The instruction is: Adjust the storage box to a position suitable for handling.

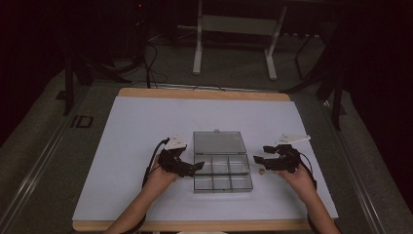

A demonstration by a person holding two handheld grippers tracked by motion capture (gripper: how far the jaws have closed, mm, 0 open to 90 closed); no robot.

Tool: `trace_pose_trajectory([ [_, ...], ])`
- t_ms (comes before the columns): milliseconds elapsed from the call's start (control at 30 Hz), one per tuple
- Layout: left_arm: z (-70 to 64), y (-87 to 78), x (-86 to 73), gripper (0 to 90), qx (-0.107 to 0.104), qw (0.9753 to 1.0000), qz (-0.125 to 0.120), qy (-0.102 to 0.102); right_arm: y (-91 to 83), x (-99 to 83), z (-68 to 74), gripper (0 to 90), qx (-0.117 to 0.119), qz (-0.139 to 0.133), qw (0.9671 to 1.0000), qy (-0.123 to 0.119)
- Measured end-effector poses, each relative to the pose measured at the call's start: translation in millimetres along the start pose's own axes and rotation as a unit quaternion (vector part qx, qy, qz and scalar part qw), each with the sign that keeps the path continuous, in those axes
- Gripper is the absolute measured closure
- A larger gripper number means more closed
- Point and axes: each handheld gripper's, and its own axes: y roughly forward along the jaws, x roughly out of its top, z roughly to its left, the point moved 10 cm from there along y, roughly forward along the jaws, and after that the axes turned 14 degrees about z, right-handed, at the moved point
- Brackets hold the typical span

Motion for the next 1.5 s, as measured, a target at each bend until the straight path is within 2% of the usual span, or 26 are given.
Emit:
trace_pose_trajectory([
  [133,1.4,-2.4,-7.1,2.5,0.001,1.0000,0.002,-0.004,-3.8,-9.0,-3.6,33.1,0.005,0.001,1.0000,-0.001],
  [267,2.8,-5.0,-15.2,2.5,0.002,1.0000,0.005,-0.007,-6.8,-21.1,-9.1,34.3,-0.008,0.007,0.9999,-0.006],
  [333,3.5,-6.8,-19.2,2.5,0.002,0.9999,0.003,-0.011,-8.8,-26.5,-9.2,35.3,0.002,0.003,1.0000,0.001],
  [467,2.6,-10.3,-27.1,2.5,0.002,0.9999,0.001,-0.014,-11.5,-37.5,-9.9,45.2,0.008,-0.006,0.9999,0.005],
  [533,2.3,-12.0,-30.7,2.5,0.003,0.9998,-0.006,-0.017,-11.1,-44.6,-11.1,50.3,-0.005,-0.005,1.0000,-0.004],
  [667,0.4,-12.0,-38.6,2.5,0.007,0.9999,-0.003,-0.013,-5.6,-54.6,-9.3,56.7,-0.012,0.006,0.9996,-0.025],
  [767,-1.3,-12.6,-42.3,2.5,0.004,0.9999,-0.004,-0.011,-1.3,-56.7,-7.9,59.6,-0.010,0.011,0.9995,-0.029],
  [967,0.9,-12.5,-48.8,2.5,0.011,0.9998,-0.008,-0.016,8.2,-52.8,-3.2,62.7,-0.002,0.019,0.9990,-0.040],
  [1267,-0.2,-13.2,-49.0,2.5,0.011,0.9998,-0.011,-0.011,22.5,-52.3,-3.3,65.7,-0.012,0.045,0.9976,-0.052],
  [1300,-0.2,-13.1,-49.1,2.5,0.010,0.9998,-0.010,-0.011,24.8,-53.1,-1.9,67.7,-0.012,0.047,0.9972,-0.057],
  [1433,0.1,-11.5,-50.6,2.5,0.011,0.9998,-0.007,-0.012,25.0,-53.9,-1.3,73.9,0.002,0.046,0.9976,-0.052],
  [1500,-0.5,-10.5,-51.1,2.5,0.010,0.9999,-0.006,-0.011,24.9,-54.0,-0.4,81.2,0.013,0.047,0.9978,-0.045],
])
